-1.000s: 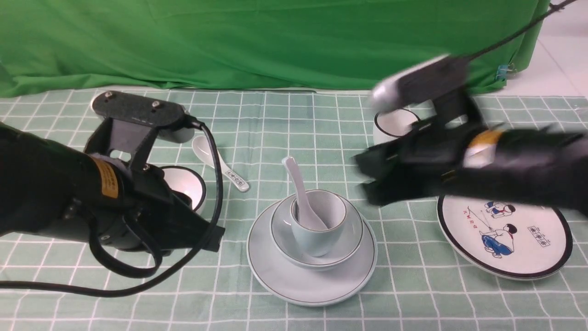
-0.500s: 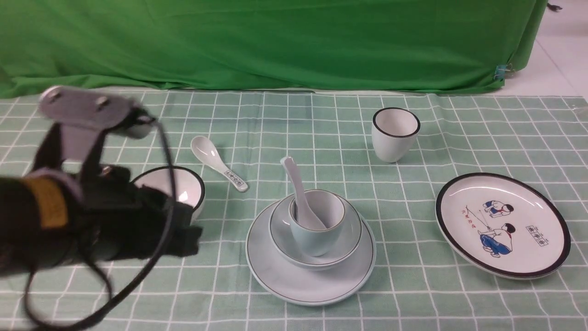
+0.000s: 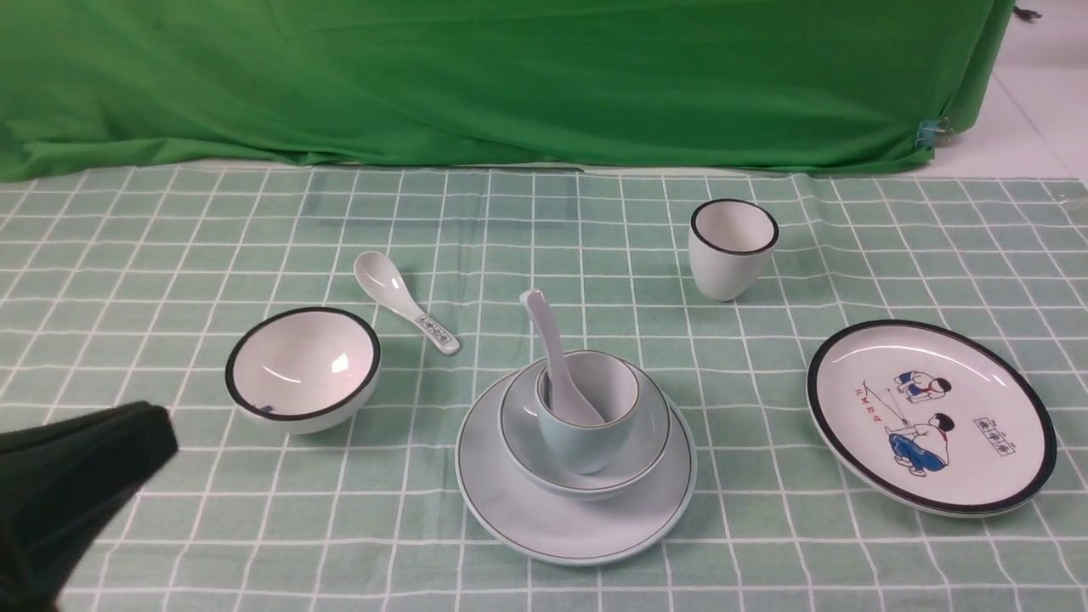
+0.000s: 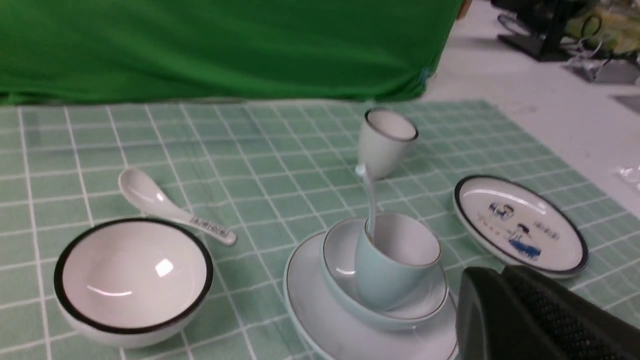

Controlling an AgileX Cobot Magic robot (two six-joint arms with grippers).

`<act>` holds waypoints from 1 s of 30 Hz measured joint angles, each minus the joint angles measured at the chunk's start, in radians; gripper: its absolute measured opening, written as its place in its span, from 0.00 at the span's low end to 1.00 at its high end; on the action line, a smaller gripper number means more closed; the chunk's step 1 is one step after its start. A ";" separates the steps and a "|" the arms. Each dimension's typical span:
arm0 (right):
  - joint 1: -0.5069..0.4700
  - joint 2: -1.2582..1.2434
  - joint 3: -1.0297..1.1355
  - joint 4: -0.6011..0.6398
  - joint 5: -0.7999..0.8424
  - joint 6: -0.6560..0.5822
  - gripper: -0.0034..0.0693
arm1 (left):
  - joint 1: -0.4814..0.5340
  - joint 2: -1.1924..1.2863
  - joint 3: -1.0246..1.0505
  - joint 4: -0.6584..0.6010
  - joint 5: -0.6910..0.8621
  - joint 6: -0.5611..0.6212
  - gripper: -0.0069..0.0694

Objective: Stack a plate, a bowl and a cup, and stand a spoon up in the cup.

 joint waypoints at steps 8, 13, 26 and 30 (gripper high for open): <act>0.000 0.000 0.000 0.000 0.019 0.000 0.19 | 0.000 -0.036 0.001 0.000 -0.016 0.006 0.11; 0.000 0.000 0.000 0.000 0.020 0.000 0.21 | 0.000 -0.036 0.001 0.000 -0.016 0.008 0.11; 0.000 0.000 0.000 0.000 0.021 0.000 0.25 | 0.179 -0.225 0.185 -0.136 -0.178 0.301 0.11; 0.000 0.000 0.000 0.000 0.019 0.000 0.27 | 0.374 -0.334 0.412 -0.220 -0.233 0.404 0.11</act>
